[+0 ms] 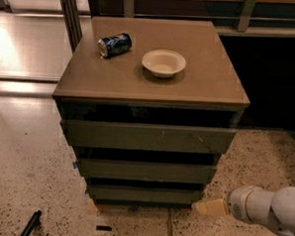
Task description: Open middle drawer
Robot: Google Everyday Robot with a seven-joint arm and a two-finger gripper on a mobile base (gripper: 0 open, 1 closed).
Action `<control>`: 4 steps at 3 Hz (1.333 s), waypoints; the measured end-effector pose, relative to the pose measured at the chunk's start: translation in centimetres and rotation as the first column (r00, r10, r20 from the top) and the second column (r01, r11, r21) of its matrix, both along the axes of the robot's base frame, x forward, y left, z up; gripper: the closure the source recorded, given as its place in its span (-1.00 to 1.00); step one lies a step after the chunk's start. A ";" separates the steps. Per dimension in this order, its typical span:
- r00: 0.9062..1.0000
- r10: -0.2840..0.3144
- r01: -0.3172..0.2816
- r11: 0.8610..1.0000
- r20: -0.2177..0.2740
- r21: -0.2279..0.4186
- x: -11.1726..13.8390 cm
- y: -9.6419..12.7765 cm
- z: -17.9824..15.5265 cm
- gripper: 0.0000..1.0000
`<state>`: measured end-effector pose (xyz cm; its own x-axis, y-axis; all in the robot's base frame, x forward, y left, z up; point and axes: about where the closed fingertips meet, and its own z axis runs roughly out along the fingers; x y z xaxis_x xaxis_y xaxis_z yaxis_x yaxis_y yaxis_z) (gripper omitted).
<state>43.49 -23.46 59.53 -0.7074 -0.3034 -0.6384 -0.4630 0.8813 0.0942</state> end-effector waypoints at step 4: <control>1.000 0.012 -0.013 0.992 0.009 0.127 4.2 3.8 -6.7 -0.62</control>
Offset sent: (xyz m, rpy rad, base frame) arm 0.0506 0.0329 -0.0746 0.1260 -0.0228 0.0096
